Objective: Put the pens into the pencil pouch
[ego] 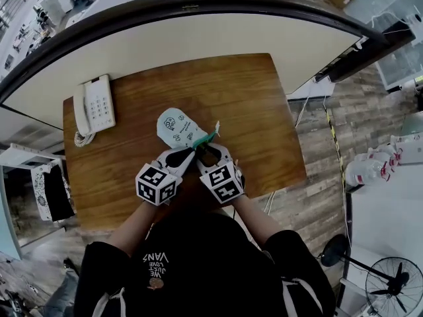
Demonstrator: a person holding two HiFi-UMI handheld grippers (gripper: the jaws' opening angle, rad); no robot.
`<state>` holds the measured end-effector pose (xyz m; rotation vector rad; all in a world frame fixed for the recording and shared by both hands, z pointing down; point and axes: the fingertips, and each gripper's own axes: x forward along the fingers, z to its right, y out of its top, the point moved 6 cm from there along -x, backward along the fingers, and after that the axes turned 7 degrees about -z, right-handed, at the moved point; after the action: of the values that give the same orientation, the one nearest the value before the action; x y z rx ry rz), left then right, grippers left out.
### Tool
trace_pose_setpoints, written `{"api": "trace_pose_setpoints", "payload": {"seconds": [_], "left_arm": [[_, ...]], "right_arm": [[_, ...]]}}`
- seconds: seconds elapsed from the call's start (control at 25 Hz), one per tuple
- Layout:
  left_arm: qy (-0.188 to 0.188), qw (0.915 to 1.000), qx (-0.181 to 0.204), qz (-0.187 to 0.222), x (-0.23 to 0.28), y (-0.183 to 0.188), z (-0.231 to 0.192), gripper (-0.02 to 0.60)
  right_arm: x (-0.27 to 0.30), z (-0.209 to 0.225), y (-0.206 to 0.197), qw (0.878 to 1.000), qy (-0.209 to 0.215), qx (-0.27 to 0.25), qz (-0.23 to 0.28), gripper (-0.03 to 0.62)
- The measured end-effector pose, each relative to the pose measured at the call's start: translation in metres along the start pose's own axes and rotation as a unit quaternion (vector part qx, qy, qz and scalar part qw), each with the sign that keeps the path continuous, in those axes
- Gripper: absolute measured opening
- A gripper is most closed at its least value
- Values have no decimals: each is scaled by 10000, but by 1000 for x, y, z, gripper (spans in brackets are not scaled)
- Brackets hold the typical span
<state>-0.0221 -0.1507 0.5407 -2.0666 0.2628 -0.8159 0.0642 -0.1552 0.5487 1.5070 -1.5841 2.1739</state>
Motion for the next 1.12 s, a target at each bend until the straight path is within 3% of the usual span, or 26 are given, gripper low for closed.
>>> {"api": "trace_pose_setpoints", "payload": {"seconds": [0.24, 0.6, 1.12], "left_arm": [[-9, 10000, 24, -96, 1, -2, -6, 32], [117, 9987, 264, -416, 8, -11, -16, 32], [402, 9941, 671, -752, 11, -24, -18, 34]], "right_arm": [[-19, 9, -23, 9961, -283, 838, 11, 132], [-52, 16, -61, 9781, -994, 1828, -86, 132], [-78, -3, -77, 9621, -1449, 2308, -78, 132]]}}
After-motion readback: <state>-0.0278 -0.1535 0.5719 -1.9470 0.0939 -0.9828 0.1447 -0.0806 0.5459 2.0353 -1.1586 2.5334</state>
